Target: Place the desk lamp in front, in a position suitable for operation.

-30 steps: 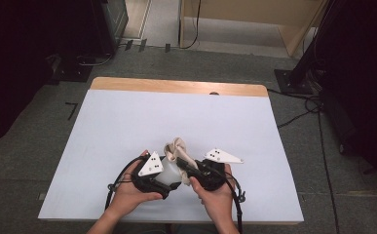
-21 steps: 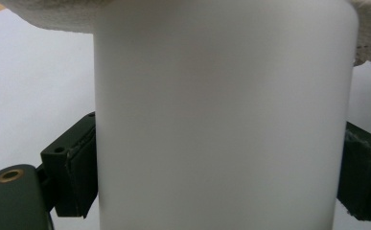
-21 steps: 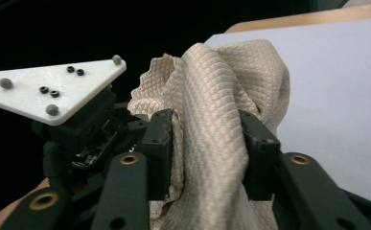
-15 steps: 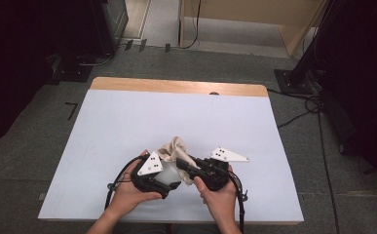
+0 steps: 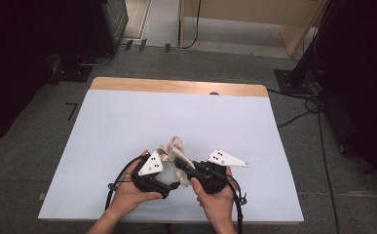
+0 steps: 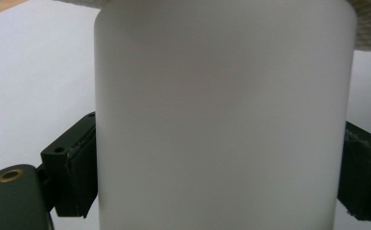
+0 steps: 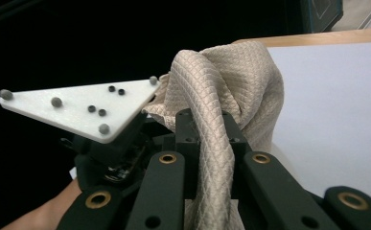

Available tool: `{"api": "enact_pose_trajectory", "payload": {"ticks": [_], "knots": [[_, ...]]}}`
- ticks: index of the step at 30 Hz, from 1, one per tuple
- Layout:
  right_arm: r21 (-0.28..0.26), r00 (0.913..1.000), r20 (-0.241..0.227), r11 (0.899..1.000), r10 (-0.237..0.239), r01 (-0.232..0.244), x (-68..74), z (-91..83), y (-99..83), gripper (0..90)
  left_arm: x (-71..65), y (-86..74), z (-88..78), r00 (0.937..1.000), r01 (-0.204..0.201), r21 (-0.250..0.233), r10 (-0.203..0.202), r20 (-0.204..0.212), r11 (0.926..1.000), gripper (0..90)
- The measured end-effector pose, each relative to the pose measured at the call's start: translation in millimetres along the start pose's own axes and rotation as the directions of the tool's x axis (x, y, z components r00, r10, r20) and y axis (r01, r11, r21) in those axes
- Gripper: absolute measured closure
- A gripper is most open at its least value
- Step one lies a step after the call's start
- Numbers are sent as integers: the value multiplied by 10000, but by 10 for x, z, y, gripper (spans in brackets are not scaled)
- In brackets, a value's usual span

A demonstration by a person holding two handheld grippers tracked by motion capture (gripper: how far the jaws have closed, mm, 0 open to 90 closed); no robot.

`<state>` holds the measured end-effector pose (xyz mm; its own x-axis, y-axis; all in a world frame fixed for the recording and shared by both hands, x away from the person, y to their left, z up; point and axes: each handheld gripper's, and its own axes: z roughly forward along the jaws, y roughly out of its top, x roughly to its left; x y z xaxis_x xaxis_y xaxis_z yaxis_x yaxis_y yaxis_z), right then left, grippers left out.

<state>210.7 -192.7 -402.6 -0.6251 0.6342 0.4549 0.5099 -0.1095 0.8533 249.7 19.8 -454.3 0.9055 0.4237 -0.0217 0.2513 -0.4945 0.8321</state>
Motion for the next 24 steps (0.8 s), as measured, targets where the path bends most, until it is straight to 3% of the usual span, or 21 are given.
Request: {"api": "enact_pose_trajectory", "payload": {"ticks": [6,11,13,16,20,24], "knots": [[-11,9969,343,9975,708,-708,-144,65,-100,832,-10,1,2,10000,-21,22,21,-32,10000,87],[153,9874,1382,9967,773,-801,-345,84,-186,831,-6,2,12,10000,-54,18,54,-39,10000,87],[182,9841,1500,9949,950,-988,-374,67,-190,831,-12,5,18,9999,-123,27,123,-64,9999,87],[131,9901,1198,9971,727,-748,-288,55,-153,830,-18,5,22,9999,-123,12,123,-58,9999,87],[0,9974,673,9996,264,-265,-50,48,-80,830,-16,3,20,9999,-107,2,107,-52,9999,87],[-143,9988,441,9996,229,-223,41,50,-41,830,-25,5,27,9997,-217,4,217,-60,9998,87]]}}
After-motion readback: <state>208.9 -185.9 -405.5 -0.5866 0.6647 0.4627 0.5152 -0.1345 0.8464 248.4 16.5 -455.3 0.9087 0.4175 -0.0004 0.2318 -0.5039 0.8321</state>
